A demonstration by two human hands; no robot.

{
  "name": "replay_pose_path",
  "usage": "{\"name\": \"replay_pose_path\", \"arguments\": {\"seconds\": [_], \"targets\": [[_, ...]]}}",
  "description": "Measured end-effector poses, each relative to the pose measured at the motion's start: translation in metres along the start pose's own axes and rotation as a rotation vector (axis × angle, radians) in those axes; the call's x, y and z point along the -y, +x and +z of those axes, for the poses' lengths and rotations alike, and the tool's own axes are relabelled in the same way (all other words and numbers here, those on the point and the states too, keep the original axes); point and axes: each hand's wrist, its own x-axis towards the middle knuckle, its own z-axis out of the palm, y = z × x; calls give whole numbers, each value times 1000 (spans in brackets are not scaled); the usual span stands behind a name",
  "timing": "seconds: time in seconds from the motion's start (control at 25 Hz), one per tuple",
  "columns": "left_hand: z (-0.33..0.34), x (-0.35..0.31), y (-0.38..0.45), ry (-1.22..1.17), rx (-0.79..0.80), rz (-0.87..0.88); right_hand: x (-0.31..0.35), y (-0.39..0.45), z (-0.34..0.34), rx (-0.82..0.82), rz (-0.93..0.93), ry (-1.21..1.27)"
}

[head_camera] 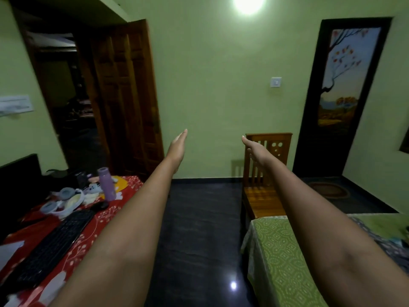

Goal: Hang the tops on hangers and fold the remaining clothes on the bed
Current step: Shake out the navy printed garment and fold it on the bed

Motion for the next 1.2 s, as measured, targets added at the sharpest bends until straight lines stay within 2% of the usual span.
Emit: {"name": "replay_pose_path", "arguments": {"seconds": [0.16,0.36,0.52,0.72,0.84,1.04,1.2], "targets": [[27,0,116,-6,100,15,6,88,-18,-121,8,64],[100,42,213,18,284,-56,-34,175,-54,-182,103,83],[166,57,295,-3,353,-27,-56,250,-117,-280,84,115],[296,49,387,-7,513,36,-73,312,-220,-471,152,185],[404,43,400,-82,710,44,-87,305,-289,-621,207,162],[562,23,364,-209,1078,-17,-113,230,-398,-1010,303,124],[668,16,356,-171,1291,104,-126,181,-453,-1263,352,122]]}}
